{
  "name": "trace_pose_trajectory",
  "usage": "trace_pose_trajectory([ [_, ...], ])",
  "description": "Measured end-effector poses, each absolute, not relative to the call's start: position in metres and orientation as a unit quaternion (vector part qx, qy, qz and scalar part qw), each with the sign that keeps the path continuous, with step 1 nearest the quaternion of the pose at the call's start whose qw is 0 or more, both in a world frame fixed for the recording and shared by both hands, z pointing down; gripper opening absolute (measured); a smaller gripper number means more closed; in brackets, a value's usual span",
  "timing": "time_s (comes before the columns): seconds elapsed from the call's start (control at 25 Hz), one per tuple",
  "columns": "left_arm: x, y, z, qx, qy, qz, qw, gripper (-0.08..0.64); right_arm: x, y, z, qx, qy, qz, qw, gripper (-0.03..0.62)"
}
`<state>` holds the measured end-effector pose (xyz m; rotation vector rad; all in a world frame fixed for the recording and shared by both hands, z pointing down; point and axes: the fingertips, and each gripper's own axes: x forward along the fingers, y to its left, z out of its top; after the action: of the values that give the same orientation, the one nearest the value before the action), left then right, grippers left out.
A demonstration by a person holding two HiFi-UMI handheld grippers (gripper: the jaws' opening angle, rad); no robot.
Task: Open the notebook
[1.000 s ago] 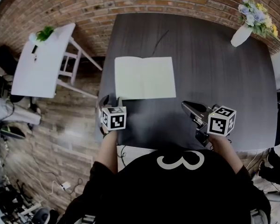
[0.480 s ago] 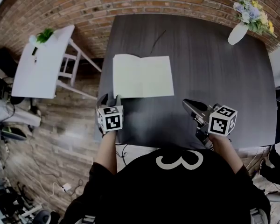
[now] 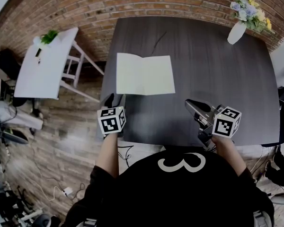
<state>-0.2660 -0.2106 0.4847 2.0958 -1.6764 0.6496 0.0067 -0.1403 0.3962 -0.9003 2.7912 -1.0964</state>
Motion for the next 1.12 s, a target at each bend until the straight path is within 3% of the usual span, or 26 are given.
trace_pose_trajectory([
  [0.2,-0.242,-0.186,0.468,0.770,-0.569,0.195,0.212,0.209,0.009,-0.127,0.377,-0.262,0.884,-0.379,0.073,0.002],
  [0.6,-0.145,-0.118,0.391,0.876,-0.415,0.069,0.235,0.111,-0.023,-0.083,0.356,-0.241,0.929,-0.282,0.008,0.002],
  [0.8,-0.106,-0.086,0.362,0.910,-0.345,0.040,0.225,0.010,-0.026,-0.067,0.349,-0.230,0.931,-0.281,0.009,0.000],
  [1.12,-0.088,-0.068,0.354,0.926,-0.310,0.045,0.211,0.012,-0.036,-0.058,0.355,-0.236,0.930,-0.281,0.006,0.000],
])
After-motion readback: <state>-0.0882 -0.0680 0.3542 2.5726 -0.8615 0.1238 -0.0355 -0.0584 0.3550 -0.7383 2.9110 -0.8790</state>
